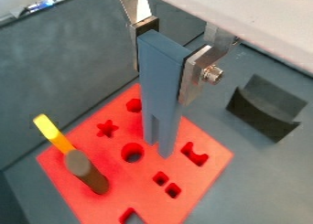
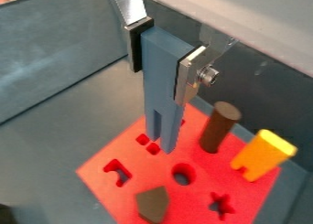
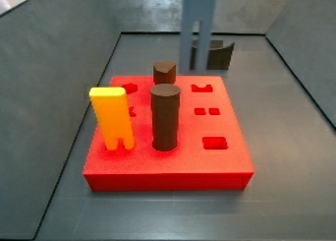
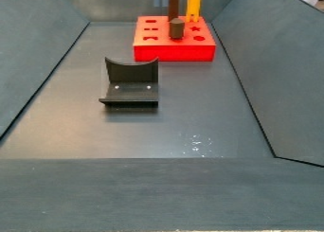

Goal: Pick up the double-square object. Move up. Move to above the board. Insert the double-square object.
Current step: Insert the double-square object.

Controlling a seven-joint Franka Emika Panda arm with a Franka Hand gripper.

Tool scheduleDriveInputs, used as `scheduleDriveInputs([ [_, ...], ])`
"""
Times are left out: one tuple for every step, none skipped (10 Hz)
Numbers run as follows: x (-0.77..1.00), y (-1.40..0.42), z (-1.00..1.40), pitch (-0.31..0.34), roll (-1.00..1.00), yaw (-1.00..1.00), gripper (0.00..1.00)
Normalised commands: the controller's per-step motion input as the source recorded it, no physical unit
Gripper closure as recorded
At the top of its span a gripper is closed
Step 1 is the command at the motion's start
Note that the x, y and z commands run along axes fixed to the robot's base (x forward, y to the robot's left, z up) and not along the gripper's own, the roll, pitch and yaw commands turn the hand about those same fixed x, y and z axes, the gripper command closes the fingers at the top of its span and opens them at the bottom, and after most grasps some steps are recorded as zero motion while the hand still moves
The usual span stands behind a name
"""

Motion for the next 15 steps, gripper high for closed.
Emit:
scheduleDriveInputs([
  [0.9, -0.32, -0.27, 0.014, 0.45, 0.0, 1.0],
  [0.82, -0.36, -0.58, 0.013, 0.24, 0.0, 1.0],
  [0.61, -0.19, -0.73, -0.039, 0.04, -0.06, 1.0],
  [0.5, -0.11, -0.68, -0.044, 0.01, -0.04, 1.0],
  [0.37, -0.01, -0.53, 0.0, 0.08, 0.0, 1.0],
  [0.25, 0.0, -0.45, 0.0, 0.0, 0.0, 1.0],
  [0.21, 0.01, -0.3, 0.0, 0.0, 0.0, 1.0],
  [0.0, 0.0, -0.19, 0.0, 0.0, 0.01, 1.0],
  [0.0, 0.0, 0.0, 0.049, 0.05, 0.0, 1.0],
  [0.0, -0.06, 0.09, 0.027, 0.15, 0.03, 1.0],
  [-0.25, 0.0, 0.0, -0.04, 0.01, 0.07, 1.0],
  [-0.35, 0.0, -0.02, -0.111, 0.0, 0.1, 1.0],
  [-0.29, 0.01, -0.05, -0.094, 0.0, 0.13, 1.0],
  [-0.06, 0.06, -0.14, -0.057, 0.0, 0.22, 1.0],
  [0.11, 0.0, -0.29, 0.0, 0.0, 0.1, 1.0],
])
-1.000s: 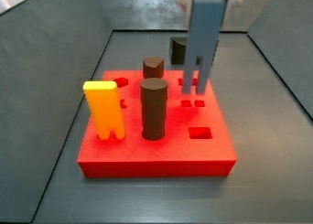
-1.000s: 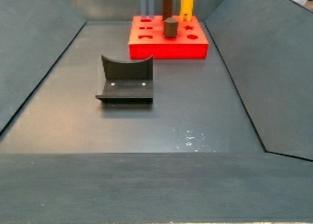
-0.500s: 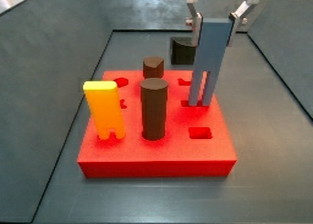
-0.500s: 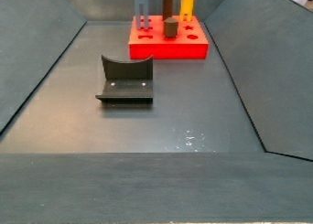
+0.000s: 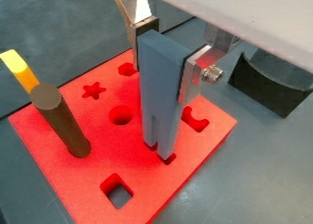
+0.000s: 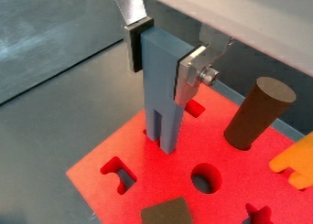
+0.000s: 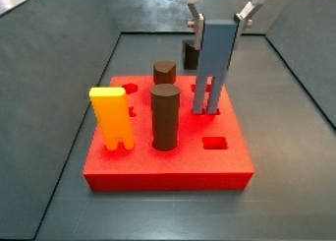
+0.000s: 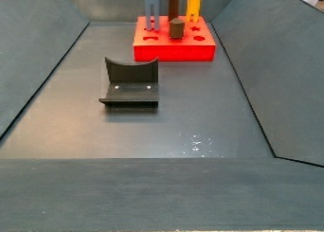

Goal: Pick up the double-square object. Move up. Move to above the board. Insert the double-square object.
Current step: Insert the double-square object.

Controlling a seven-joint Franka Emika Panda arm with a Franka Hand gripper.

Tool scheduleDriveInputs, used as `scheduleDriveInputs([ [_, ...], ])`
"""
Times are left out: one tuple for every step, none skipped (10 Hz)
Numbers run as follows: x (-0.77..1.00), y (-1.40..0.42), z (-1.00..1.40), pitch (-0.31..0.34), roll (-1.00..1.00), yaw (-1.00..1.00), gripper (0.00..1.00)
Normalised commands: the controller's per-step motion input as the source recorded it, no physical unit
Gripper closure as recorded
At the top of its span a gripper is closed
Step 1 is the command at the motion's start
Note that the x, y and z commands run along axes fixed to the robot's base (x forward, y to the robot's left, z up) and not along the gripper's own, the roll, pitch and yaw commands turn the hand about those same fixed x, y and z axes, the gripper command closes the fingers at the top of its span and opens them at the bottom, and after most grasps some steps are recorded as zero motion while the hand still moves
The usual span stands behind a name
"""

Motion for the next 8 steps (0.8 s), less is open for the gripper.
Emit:
scheduleDriveInputs([
  [0.36, -0.06, -0.44, 0.0, -0.02, 0.0, 1.0],
  [0.41, -0.11, -0.43, 0.0, -0.02, -0.03, 1.0],
  [0.31, -0.05, -0.38, 0.0, 0.0, -0.03, 1.0],
  [0.15, 0.0, -0.49, 0.0, 0.0, 0.0, 1.0],
  [0.08, 0.0, -0.59, -0.031, 0.0, 0.0, 1.0],
  [0.16, 0.0, -0.45, 0.0, 0.0, 0.0, 1.0],
  [0.06, 0.0, -0.17, -0.051, -0.1, -0.03, 1.0],
  [0.03, 0.0, -0.03, 0.0, -0.05, -0.01, 1.0],
])
